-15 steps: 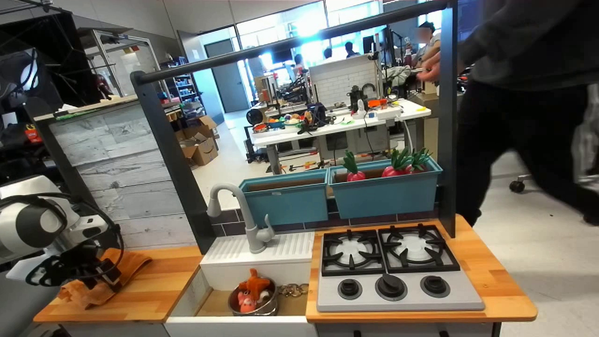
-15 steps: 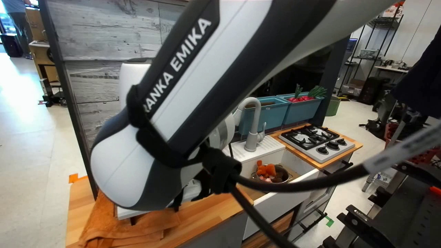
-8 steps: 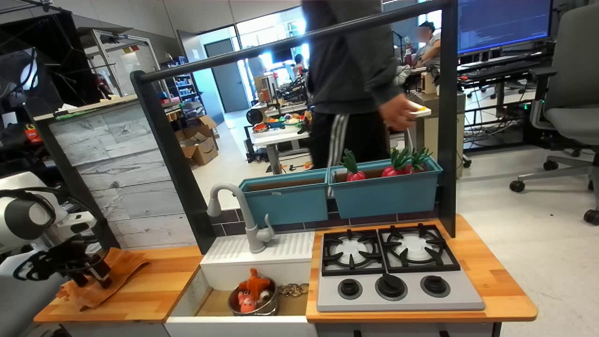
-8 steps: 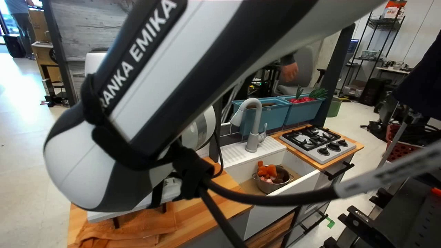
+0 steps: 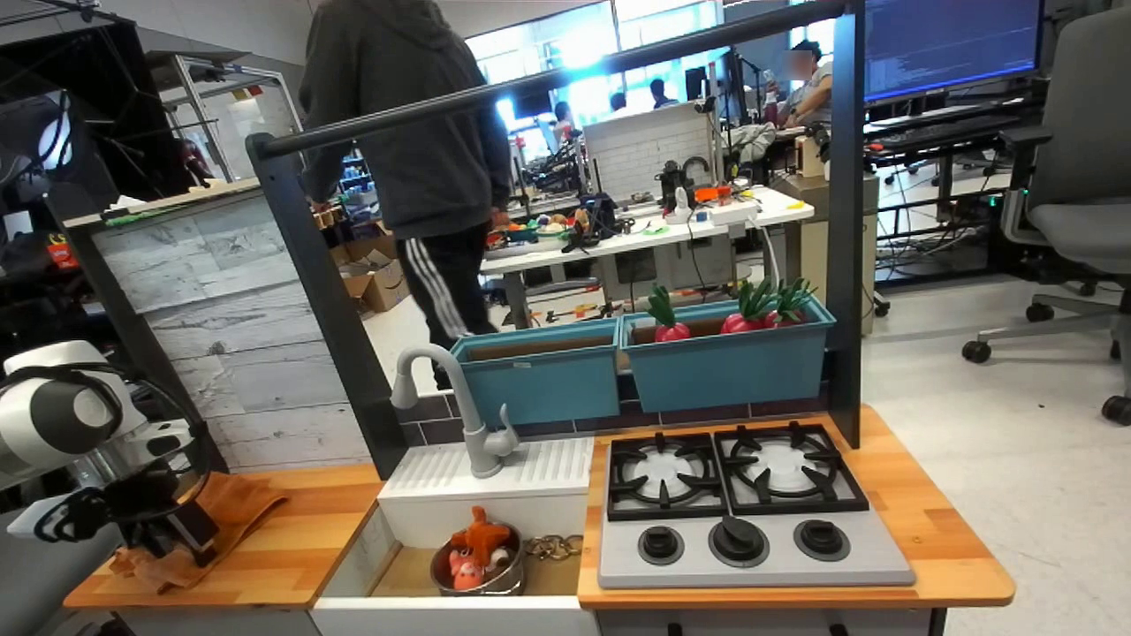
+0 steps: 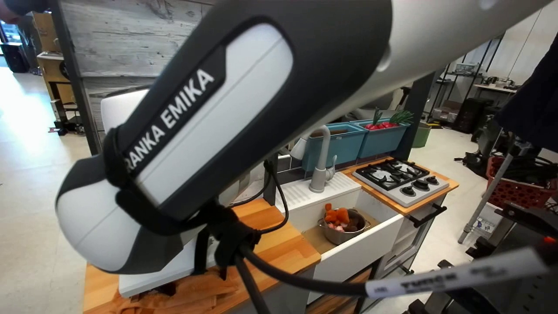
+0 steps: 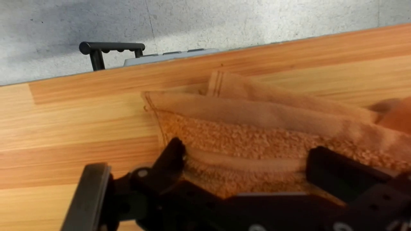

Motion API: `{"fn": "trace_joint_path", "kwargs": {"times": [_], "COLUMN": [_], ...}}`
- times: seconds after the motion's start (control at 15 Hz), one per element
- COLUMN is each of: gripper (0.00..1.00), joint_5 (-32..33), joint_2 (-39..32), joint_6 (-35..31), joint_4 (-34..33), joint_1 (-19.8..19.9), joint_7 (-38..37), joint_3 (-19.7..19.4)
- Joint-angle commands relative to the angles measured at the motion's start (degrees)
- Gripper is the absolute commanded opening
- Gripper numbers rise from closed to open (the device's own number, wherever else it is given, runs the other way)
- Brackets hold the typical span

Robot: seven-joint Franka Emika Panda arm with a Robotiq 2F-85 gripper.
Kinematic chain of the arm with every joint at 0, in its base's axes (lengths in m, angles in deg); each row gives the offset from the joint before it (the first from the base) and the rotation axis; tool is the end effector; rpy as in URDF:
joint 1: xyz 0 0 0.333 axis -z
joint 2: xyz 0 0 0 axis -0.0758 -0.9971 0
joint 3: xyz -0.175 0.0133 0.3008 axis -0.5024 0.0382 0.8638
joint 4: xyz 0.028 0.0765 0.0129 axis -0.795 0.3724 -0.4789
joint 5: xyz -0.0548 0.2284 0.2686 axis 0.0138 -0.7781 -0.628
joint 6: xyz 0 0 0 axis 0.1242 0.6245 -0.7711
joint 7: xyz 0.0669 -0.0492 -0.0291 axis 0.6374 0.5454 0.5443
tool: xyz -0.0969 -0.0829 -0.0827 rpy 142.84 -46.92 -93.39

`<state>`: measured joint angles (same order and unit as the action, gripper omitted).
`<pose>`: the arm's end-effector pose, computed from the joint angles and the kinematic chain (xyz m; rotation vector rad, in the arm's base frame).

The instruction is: Put the toys inside the pot in the sink and then wipe the counter with the towel

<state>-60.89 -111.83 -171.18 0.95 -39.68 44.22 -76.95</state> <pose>0.6139 0.3833 -0.0553 3.0078 -0.1568 -0.0728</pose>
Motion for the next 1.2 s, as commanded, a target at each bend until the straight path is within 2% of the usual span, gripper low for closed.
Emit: {"fn": "trace_joint_path", "kwargs": {"times": [0.0, 0.33, 0.53, 0.8, 1.0, 1.13], "gripper": [1.00, 1.00, 1.00, 1.00, 1.00, 1.00], "joint_5": [0.00, 0.00, 1.75, 1.33, 1.63, 2.08], "joint_2": [-0.04, -0.09, -4.52, -6.34, -7.09, -7.28], "joint_6": [0.04, 0.12, 1.48, 6.11, 11.27, 14.41], "joint_4": [-0.07, -0.17, -5.74, -7.23, -7.42, -7.71], "joint_1": [0.00, 0.00, 0.74, 5.38, 10.03, 11.71], "joint_7": [-0.01, -0.02, -4.04, -8.89, -11.26, -11.56], "joint_3": [0.00, -0.01, -0.33, -1.01, -1.15, -0.92]}}
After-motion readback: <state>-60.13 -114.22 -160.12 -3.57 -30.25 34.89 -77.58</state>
